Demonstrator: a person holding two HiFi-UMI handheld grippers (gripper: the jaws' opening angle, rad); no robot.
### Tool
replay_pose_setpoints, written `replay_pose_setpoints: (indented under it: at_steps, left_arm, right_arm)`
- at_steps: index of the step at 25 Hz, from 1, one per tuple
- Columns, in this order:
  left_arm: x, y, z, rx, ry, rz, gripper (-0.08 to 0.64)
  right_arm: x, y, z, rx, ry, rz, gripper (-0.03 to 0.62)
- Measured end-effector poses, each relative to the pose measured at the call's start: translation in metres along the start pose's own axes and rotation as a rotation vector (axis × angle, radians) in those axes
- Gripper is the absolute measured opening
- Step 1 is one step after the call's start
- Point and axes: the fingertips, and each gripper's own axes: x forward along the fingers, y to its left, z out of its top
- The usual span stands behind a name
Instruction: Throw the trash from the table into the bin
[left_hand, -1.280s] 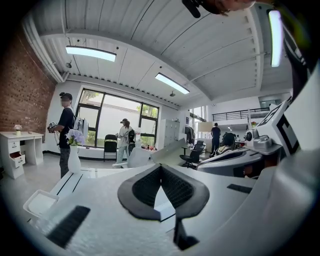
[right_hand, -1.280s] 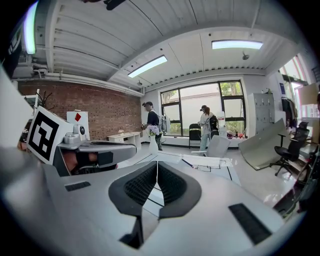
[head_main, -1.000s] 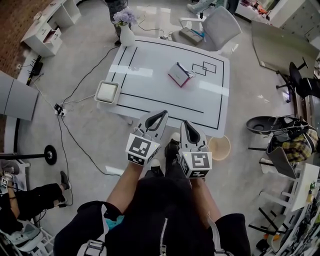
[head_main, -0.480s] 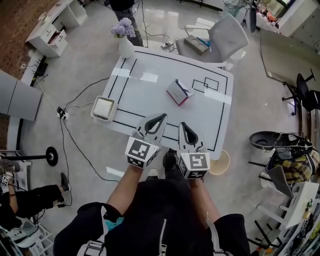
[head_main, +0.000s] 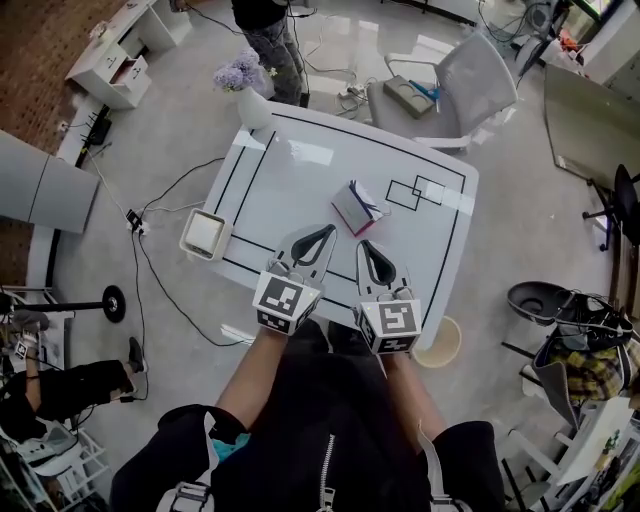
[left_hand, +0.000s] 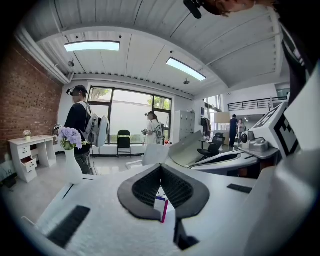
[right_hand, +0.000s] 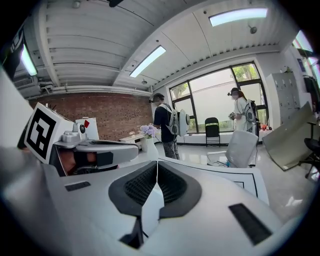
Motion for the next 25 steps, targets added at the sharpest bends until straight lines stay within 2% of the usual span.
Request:
replay_pose_setpoints:
  at_steps: [5,8,20,25]
  left_arm:
    - [0.014,0.014,-0.006,-0.018,0.02,0.027,0.006]
    - [0.024,0.022,0.002,-0.028,0.023,0.027,0.006]
    - [0.055,0.048,0.001,-0.066,0.036,-0.02,0.006]
    - [0.06,0.05,-0.005,-0.048,0.057,-0.03,0.006]
  right_arm:
    - [0.018,-0.008,-0.004,0.008,0.025,0.028,0.012]
    - [0.029,-0.011,0.008,0.011,0.036,0.039,0.012]
    - [0.061,-0.034,0.008,0.003,0.068,-0.009,0.012]
    - [0.075,-0.049,0.011,-0.021,0.057,-0.021,0.012]
